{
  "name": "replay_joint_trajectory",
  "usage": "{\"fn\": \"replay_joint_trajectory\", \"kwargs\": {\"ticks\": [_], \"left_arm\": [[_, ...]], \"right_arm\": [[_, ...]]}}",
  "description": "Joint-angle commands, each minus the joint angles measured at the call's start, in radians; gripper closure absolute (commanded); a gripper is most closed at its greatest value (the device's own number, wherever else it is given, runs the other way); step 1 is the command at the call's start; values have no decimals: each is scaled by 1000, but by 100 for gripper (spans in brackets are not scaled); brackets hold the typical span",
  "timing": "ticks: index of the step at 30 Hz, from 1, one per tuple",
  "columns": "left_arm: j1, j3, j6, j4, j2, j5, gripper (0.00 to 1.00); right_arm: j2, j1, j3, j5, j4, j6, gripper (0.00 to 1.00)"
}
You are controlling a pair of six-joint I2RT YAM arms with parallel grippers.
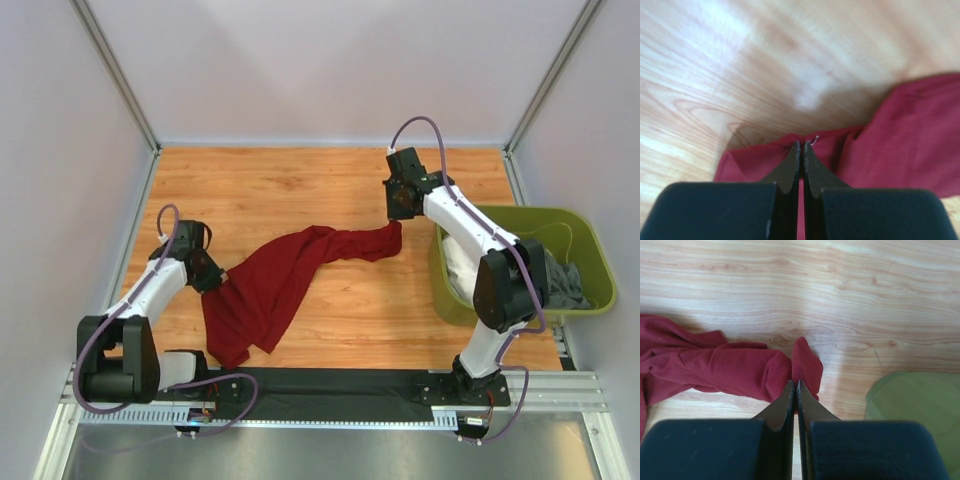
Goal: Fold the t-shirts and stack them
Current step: Flatten the tshirt out
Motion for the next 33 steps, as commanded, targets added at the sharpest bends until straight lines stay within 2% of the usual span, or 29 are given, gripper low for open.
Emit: {"fn": "replay_joint_trajectory", "kwargs": {"ticks": [1,10,14,19,23,29,33], "left_arm": [[5,165,93,-52,-103,-45,100],[5,520,279,-184,-189,-58,100],[5,627,276,-294,-192,-158,100],[5,655,153,-419,-218,-317,100],[13,643,153,-407,-243,-301,100],[42,827,236,-468,-178,-301,100],[72,1004,296,-445,-133,-324,100]], "right_arm": [[9,4,86,52,-16,-7,100],[13,4,371,102,-96,-28,100],[-3,3,491,121,-119,-59,100],[-55,4,496,103,-114,-65,100],[-84,4,462,115,-142,-63,100],[-131,4,486,201,-176,-108,100],[-159,3,607,254,-147,-162,100]]}}
